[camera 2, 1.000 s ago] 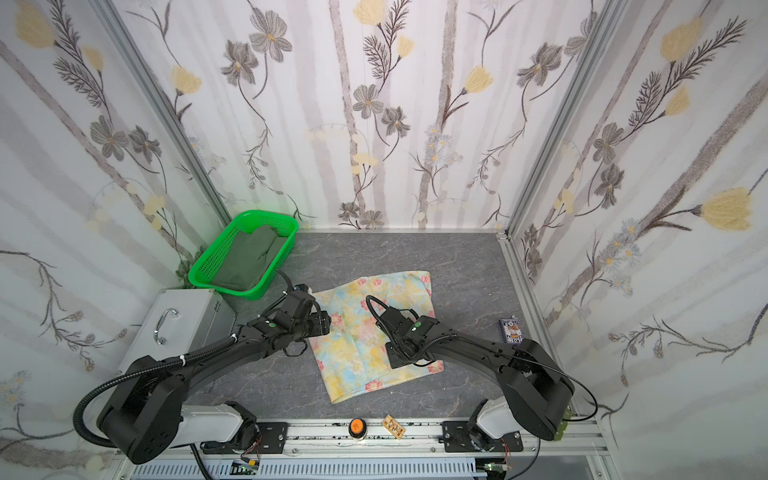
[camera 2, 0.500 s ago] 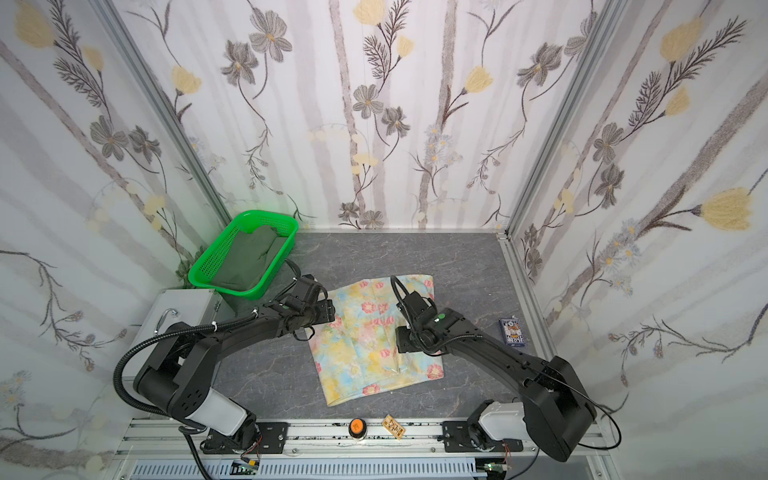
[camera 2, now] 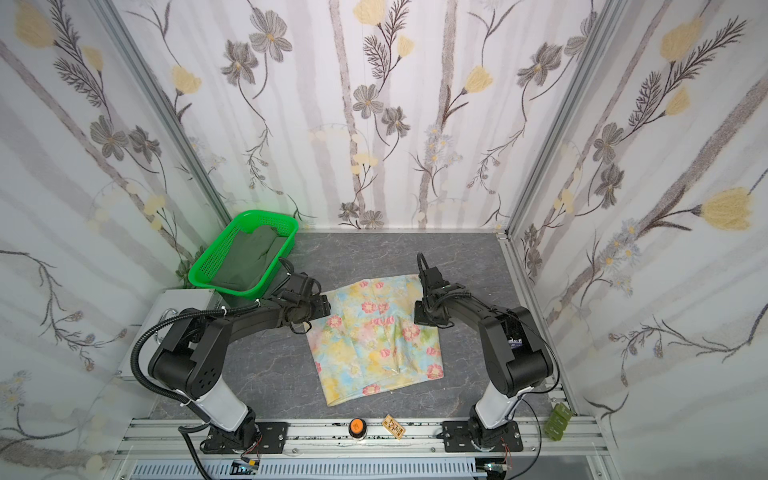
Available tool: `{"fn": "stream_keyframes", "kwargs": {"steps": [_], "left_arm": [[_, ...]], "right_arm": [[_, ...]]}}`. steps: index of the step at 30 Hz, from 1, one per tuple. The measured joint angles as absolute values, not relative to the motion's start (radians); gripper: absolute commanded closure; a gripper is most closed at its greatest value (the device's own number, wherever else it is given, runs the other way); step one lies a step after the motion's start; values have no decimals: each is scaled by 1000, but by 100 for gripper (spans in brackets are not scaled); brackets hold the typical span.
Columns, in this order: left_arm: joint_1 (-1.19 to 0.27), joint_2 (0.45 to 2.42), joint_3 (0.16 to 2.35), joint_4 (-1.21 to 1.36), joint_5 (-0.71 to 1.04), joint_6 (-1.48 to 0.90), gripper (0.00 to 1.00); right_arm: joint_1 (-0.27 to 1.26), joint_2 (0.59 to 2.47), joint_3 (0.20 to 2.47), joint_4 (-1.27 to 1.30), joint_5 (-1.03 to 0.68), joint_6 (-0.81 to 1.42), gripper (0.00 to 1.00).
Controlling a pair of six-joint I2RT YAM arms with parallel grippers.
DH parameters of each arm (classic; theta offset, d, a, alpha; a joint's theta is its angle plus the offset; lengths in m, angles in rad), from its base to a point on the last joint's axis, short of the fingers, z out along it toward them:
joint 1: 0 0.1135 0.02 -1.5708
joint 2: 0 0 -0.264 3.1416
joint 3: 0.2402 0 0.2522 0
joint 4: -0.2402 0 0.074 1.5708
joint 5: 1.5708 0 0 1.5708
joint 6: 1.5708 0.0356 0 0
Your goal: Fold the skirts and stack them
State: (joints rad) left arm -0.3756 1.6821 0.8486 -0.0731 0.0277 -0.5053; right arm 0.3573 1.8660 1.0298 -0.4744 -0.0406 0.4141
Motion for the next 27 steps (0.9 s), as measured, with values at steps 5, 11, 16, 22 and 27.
{"fn": "stream_keyframes", "kwargs": {"steps": [5, 11, 16, 22, 27], "left_arm": [[-361, 1661, 812, -47, 39, -509, 24], [-350, 1620, 752, -4, 53, -534, 24], [-346, 1554, 698, -25, 66, -564, 24], [-347, 1454, 663, -117, 89, -603, 23], [-377, 1409, 708, -164, 90, -602, 22]], "right_arm": [[337, 1994, 1171, -475, -16, 384, 100], [321, 2112, 1328, -521, 2, 364, 100], [313, 2223, 1484, -566, 7, 345, 100], [313, 2349, 1700, -630, -5, 327, 100], [313, 2321, 1720, -630, -16, 327, 100]]}}
